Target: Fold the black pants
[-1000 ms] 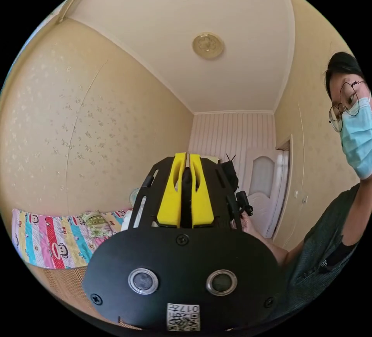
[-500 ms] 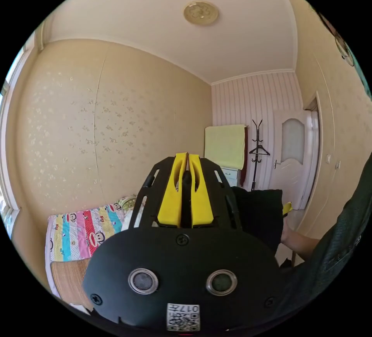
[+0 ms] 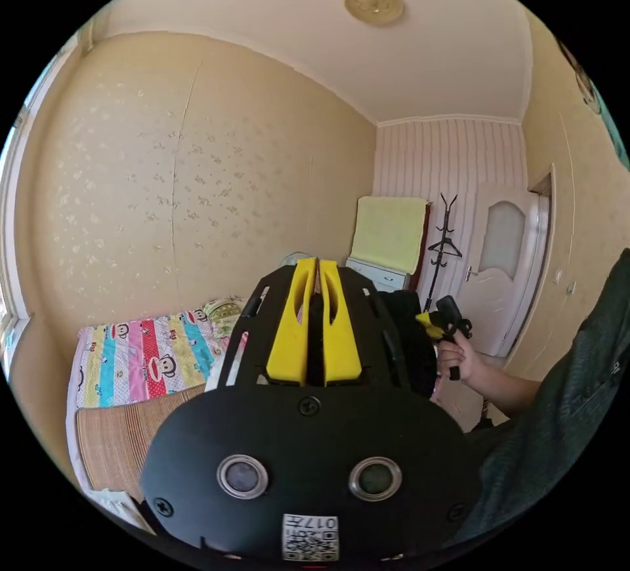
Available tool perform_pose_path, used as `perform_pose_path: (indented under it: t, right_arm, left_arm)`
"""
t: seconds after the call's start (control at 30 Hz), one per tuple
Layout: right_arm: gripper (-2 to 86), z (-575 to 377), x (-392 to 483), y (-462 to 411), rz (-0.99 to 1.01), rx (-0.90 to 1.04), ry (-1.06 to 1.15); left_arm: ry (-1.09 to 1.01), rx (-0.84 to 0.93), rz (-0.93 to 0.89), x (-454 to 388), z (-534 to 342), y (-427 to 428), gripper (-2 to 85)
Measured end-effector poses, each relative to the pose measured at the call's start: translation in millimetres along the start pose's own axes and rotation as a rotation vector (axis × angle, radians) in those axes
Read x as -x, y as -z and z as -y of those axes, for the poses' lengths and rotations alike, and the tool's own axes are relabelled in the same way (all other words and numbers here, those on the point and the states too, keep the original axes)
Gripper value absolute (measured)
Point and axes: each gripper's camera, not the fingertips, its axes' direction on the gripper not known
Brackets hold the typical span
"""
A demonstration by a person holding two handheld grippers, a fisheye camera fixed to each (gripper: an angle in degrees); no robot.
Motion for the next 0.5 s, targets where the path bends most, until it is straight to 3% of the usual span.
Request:
perform_pose_path:
  t: [0.17, 0.3, 0.5]
  right_arm:
    - [1.5, 43.0, 162.6, -67.1, -0.580, -0.030, 0.401]
    - [1.3, 30.9, 225.9, -101.2, -0.645, -0.158, 0.566]
    - [1.1, 15.9, 295.2, -128.1, -0.762, -0.338, 0.760]
  left_arm:
    - [0.029, -0.072, -0.163, 20.9, 7.4, 26.2, -0.2]
    - [0.086, -0.173, -0.338, 27.7, 2.9, 42.3, 2.1]
    - [0.160, -0.206, -0.257, 35.7, -13.0, 66.4, 8.2]
